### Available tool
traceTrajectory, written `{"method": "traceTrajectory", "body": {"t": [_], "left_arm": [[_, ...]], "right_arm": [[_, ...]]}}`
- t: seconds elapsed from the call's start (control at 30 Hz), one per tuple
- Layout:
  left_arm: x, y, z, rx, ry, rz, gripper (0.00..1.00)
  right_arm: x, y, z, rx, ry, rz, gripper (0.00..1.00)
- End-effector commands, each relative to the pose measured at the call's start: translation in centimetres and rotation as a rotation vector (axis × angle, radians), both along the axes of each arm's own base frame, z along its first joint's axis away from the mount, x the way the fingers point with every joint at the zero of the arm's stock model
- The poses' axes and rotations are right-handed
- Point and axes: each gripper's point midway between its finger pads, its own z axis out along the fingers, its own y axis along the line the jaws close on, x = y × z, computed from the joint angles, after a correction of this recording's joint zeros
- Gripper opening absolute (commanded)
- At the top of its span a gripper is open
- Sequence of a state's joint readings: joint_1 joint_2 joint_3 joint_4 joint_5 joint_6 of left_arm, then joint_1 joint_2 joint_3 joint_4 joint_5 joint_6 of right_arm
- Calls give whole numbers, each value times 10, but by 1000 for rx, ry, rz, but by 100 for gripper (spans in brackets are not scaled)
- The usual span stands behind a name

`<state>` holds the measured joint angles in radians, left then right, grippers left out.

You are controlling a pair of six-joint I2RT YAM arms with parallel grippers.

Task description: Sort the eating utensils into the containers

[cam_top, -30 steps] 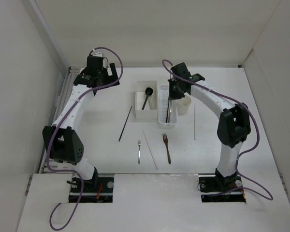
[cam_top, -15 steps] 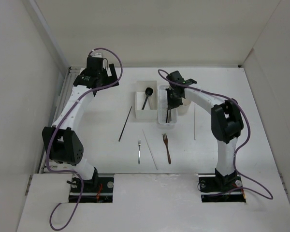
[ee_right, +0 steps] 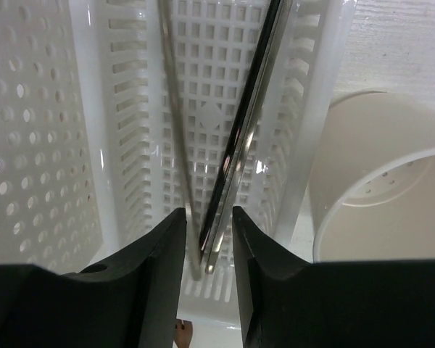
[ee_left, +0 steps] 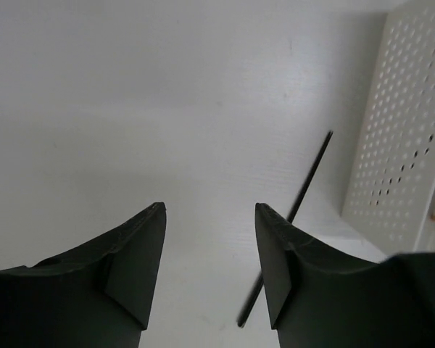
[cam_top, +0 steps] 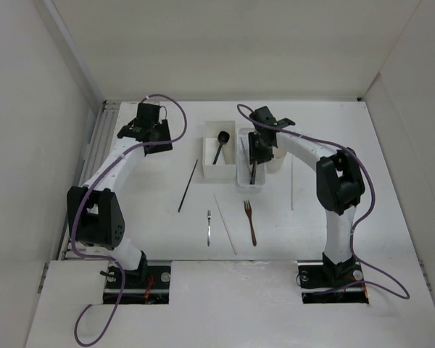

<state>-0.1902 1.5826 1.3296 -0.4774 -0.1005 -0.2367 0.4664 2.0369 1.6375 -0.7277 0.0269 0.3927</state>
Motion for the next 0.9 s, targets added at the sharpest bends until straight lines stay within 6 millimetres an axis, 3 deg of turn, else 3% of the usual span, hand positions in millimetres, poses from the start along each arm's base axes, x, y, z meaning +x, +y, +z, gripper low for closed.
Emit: {"method": "traceTrajectory", "body": {"t": [0.0, 0.13, 0.23, 0.33, 0.6, 0.87], "left_arm": [[-19, -23, -10, -3, 26, -127, 48], [-49, -52, -55, -8, 130, -266, 48], [-62, -74, -69, -27, 151, -388, 62], [-67, -81, -87, -16, 181, -431, 66], [-67, -89, -117, 90, 185, -457, 59], [-75, -67, -149, 235, 226, -391, 43]], "right_arm": [[11, 4, 42, 26, -95, -15, 38], [22, 4, 83, 49, -197, -32, 38], [32, -7, 110, 63, -266, -67, 38], [37, -18, 132, 79, -321, -96, 38], [40, -54, 167, 108, -426, -172, 38], [36, -78, 182, 110, -469, -220, 38]]}}
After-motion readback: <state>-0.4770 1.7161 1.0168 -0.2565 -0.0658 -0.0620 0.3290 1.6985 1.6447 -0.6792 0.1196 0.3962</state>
